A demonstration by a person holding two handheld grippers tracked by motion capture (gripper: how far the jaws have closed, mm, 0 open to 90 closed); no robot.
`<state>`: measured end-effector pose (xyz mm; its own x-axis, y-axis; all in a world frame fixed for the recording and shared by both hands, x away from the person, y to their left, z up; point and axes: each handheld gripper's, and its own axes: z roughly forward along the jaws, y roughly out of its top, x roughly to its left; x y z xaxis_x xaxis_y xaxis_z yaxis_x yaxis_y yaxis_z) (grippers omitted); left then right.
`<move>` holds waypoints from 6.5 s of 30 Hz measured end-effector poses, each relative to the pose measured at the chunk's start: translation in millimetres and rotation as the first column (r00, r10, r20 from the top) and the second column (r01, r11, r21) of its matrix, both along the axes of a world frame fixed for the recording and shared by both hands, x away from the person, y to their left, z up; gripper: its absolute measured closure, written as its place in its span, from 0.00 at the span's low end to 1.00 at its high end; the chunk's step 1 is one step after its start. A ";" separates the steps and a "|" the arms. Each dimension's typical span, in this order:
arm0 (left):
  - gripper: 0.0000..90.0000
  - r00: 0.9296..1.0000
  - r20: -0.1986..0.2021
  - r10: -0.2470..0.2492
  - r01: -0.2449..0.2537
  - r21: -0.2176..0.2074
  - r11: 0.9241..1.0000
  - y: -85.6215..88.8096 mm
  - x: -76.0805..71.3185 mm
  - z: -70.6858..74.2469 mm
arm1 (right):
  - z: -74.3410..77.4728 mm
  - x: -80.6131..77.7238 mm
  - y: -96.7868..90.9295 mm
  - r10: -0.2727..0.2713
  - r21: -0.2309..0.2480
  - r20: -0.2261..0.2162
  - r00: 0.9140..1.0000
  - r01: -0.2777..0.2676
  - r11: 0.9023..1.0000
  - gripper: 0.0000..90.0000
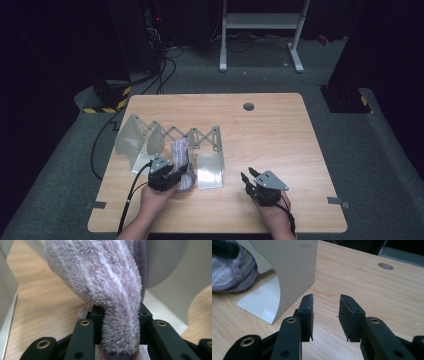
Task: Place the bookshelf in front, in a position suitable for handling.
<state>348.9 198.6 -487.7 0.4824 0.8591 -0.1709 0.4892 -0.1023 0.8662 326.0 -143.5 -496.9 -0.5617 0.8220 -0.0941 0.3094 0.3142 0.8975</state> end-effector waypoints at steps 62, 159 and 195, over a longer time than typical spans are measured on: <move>0.76 0.993 0.109 -0.045 0.047 -0.019 0.999 -1.9 -2.7 29.2 | -2.1 0.3 -1.3 -0.005 -0.008 -0.003 1.000 0.005 1.000 0.72; 0.76 0.958 0.168 -0.231 0.252 -0.116 0.961 -21.2 -43.0 44.2 | -8.2 7.2 44.4 0.086 -0.061 -0.015 0.996 -0.087 0.994 0.71; 0.76 0.996 0.083 -0.037 0.043 -0.071 0.997 10.2 -16.1 3.7 | 1.0 78.7 65.5 -0.029 0.014 -0.089 0.996 0.030 0.999 0.71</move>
